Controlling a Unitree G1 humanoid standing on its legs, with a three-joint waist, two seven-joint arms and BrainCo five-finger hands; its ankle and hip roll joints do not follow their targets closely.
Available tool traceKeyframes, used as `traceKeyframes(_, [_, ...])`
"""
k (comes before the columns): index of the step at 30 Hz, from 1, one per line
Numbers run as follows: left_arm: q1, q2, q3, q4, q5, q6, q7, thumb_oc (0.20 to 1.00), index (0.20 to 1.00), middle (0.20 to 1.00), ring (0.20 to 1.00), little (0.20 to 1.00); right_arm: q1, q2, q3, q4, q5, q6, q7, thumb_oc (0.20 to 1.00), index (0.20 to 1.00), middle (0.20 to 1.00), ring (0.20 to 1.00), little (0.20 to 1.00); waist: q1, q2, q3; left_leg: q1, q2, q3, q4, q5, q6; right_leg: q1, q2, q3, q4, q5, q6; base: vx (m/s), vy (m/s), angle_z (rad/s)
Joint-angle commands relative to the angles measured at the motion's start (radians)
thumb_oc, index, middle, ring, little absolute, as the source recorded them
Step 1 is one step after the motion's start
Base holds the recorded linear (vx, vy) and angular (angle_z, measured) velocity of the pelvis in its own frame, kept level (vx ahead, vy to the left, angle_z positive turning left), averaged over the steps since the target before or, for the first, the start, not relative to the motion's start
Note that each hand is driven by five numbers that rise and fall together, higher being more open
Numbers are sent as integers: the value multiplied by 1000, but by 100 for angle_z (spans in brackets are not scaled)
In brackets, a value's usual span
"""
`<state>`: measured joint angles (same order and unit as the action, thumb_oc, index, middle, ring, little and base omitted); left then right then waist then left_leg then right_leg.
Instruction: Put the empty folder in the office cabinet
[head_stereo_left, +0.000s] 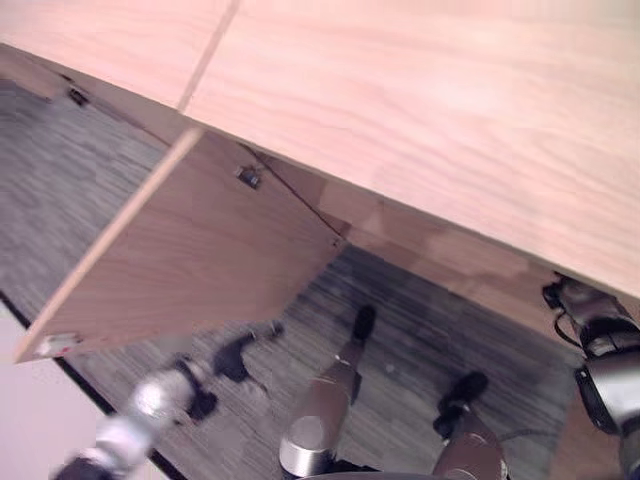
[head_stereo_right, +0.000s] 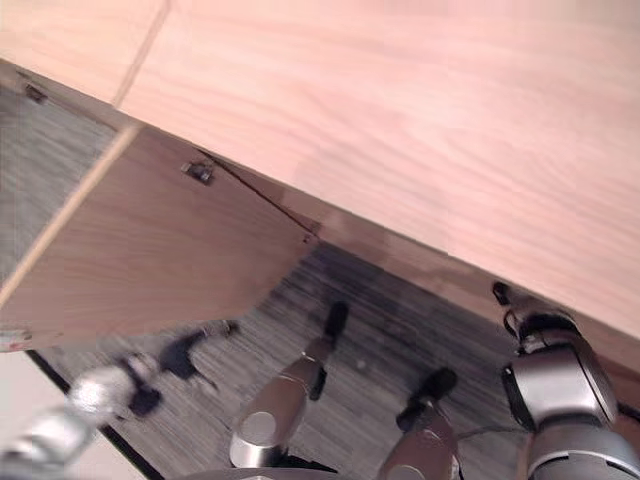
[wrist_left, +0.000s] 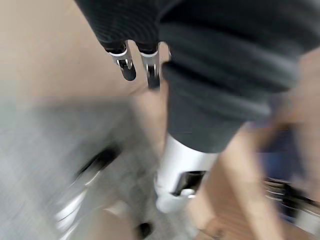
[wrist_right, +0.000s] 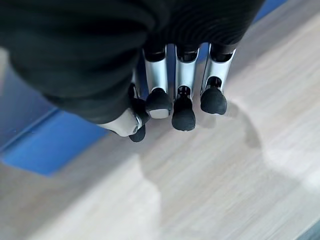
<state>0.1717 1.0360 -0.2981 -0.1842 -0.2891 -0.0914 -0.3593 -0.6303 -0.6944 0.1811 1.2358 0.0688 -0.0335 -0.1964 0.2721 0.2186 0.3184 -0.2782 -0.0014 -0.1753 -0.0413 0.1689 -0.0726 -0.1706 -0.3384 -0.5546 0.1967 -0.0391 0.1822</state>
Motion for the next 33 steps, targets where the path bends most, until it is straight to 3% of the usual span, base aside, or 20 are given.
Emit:
traceKeyframes(1, [29,-90,-64,151,-34,45,-89,1000,1000,1000,1000,1000,66,89,29,-120,29,-26,41,200,200,200,200,200,-1,-70,-46,47,49,33,0,-82,-15,30,26,13,35,18,38,142,56,-15])
traceKeyframes(3, [49,-91,-40,147,-29,52,-91,1000,1000,1000,1000,1000,106,118,26,-147,16,-21,48,200,200,200,200,200,-6,-85,-58,64,50,35,-2,-86,-13,48,27,15,21,22,40,105,44,-12])
traceKeyframes(4, [66,-109,-15,142,-15,60,-96,1000,1000,1000,1000,1000,171,165,28,-190,-7,-21,63,200,200,200,200,200,-23,-109,-78,95,49,47,-7,-95,-10,76,32,15,6,29,43,58,41,-18])
traceKeyframes(8, [99,-126,21,133,-3,72,-101,1000,1000,1000,1000,1000,239,210,36,-238,-40,-16,83,200,200,200,200,200,-40,-133,-100,132,53,63,-17,-104,-6,112,37,24,-22,37,47,66,34,-19])
traceKeyframes(9, [122,-148,55,129,8,85,-98,1000,1000,1000,1000,1000,293,247,29,-275,-44,-13,108,395,395,395,395,395,-52,-152,-125,161,55,78,-21,-115,-2,134,40,34,-36,42,48,112,67,-11])
traceKeyframes(10, [140,-160,78,123,14,91,-97,1000,1000,1000,1000,1000,324,258,20,-296,-46,-11,114,1000,1000,1000,1000,1000,-57,-161,-137,178,55,84,-23,-121,0,147,43,38,-43,44,49,115,65,-12])
traceKeyframes(13, [177,-178,113,105,16,103,-97,1000,1000,1000,1000,1000,373,287,22,-329,-52,-8,134,1000,1000,1000,1000,1000,-68,-174,-158,210,54,97,-26,-132,5,172,47,49,-55,48,50,53,62,-43])
traceKeyframes(14, [195,-254,124,134,68,112,-82,1000,1000,1000,1000,1000,419,321,26,-355,-65,-5,158,1000,1000,1000,1000,1000,-80,-195,-182,245,50,113,-27,-149,10,191,52,62,-61,46,49,35,43,-36])
traceKeyframes(17, [212,-316,130,161,109,127,-71,1000,1000,1000,1000,1000,465,343,21,-384,-66,4,179,1000,1000,1000,1000,1000,-99,-207,-203,272,45,131,-31,-155,19,203,53,76,-62,55,50,32,58,-20])
traceKeyframes(26, [243,-407,121,187,127,144,-51,1000,1000,1000,1000,1000,534,365,61,-373,-142,25,220,1000,1000,1000,1000,1000,-131,-215,-238,339,33,176,-36,-185,32,227,42,106,-58,68,60,3,40,-21])
traceKeyframes(33, [205,-501,146,191,91,130,42,1000,1000,1000,1000,1000,592,393,56,-317,-158,36,224,1000,1000,1000,1000,1000,-156,-219,-256,370,25,196,-39,-195,38,241,33,116,-54,71,62,-7,30,-10])
